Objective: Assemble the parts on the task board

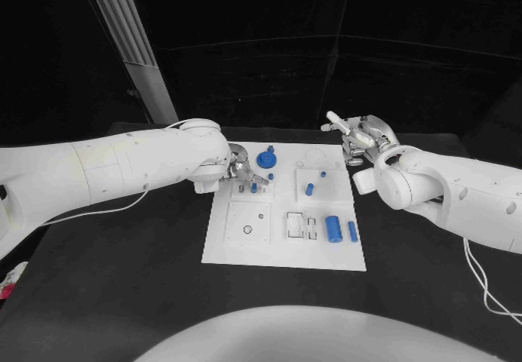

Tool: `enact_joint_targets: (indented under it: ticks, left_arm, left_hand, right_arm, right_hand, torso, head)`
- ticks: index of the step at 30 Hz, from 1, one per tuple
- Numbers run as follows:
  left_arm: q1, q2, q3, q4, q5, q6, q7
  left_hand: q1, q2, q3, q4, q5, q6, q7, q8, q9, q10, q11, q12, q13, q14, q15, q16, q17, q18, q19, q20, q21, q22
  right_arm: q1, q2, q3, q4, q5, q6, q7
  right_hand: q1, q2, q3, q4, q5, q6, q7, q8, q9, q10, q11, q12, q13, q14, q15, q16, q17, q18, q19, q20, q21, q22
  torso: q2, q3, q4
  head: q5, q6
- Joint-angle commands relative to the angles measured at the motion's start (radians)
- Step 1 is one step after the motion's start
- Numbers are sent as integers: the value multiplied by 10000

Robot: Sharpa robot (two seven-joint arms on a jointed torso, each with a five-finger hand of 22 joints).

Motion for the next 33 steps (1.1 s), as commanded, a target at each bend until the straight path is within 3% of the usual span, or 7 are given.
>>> enact_joint_targets:
  ticks: [1,5,6,12,17,24,33]
  left_arm:
    - [83,-166,1,233,-502,-263,-156]
    - [273,-394,2,492,-723,-517,-47]
    - [388,-500,2,586,-779,-687,217]
    - [886,-771,4,708,-862,-1106,1138]
    - [1193,-873,5,663,-881,-1078,1391]
    - [1293,-735,4,131,-886,-721,1326]
    - [1031,-256,2,-906,-885,119,971]
  left_hand:
    - [150,-49,-140,16,-3,-218,46,115,78,1059,74,11,2629,1020,60,30,2635,-6,861,51,62,2553]
    - [140,-141,-385,31,-36,-689,86,491,395,1059,109,11,2629,1020,87,30,2635,-17,895,64,95,2569]
    - [41,-226,-469,44,-104,-803,95,608,475,1059,113,11,2629,1020,95,30,2635,-27,924,70,123,2582]
    - [-111,-651,-520,61,-93,-746,41,1060,701,1059,76,11,2629,1020,52,30,2635,-66,1031,53,229,2633]
    - [4,-691,-409,56,106,-716,18,1152,726,1059,56,11,2629,1020,21,30,2635,-66,1031,33,229,2633]
    - [350,-572,-235,47,810,-738,-1,1103,605,1059,32,11,2629,1020,-6,30,2635,-66,1031,-3,229,2633]
    - [464,-419,-179,40,888,-752,4,1018,491,1059,36,11,2629,1020,-6,30,2635,-66,1031,-8,229,2633]
  right_arm:
    - [16,10,5,2,6,-8,38]
    - [0,11,5,0,6,-4,30]
    - [-13,6,4,4,6,-4,26]
    - [-43,1,4,2,6,-10,9]
    - [-54,2,4,3,6,-20,-16]
    - [-58,13,5,17,6,-19,-27]
    - [-59,5,5,40,2,-25,-25]
  right_hand:
    - [23,47,-74,8,52,-12,-41,69,-16,1042,-48,-4,2625,1040,-40,24,2635,122,163,-33,-40,2053]
    - [23,47,-74,8,52,-12,-41,69,-16,1042,-48,-4,2625,1040,-40,24,2635,122,163,-33,-40,2053]
    - [23,47,-74,8,52,-12,-41,69,-16,1042,-48,-4,2625,1040,-40,24,2635,122,163,-33,-40,2053]
    - [23,47,-74,8,52,-12,-41,69,-16,1042,-48,-4,2625,1040,-40,24,2635,122,163,-33,-40,2053]
    - [23,47,-74,8,52,-12,-41,69,-16,1042,-48,-4,2625,1040,-40,24,2635,122,163,-33,-40,2053]
    - [44,62,-83,5,53,-16,-42,79,-19,1042,-49,-4,2625,1040,-41,24,2635,125,155,-34,-54,2048]
    - [44,62,-83,5,53,-16,-42,79,-19,1042,-49,-4,2625,1040,-41,24,2635,125,155,-34,-54,2048]
  torso:
    - [-7,0,-2]
    - [-8,-10,-6]
    - [-4,-13,-4]
    - [-9,-6,-7]
    - [1,3,-7]
    - [16,7,-3]
    - [4,-7,-14]
  head:
    - [-1,-1]
    - [12,-1]
    - [25,-1]
    - [70,-1]
    - [117,-1]
    - [170,-1]
    - [206,-1]
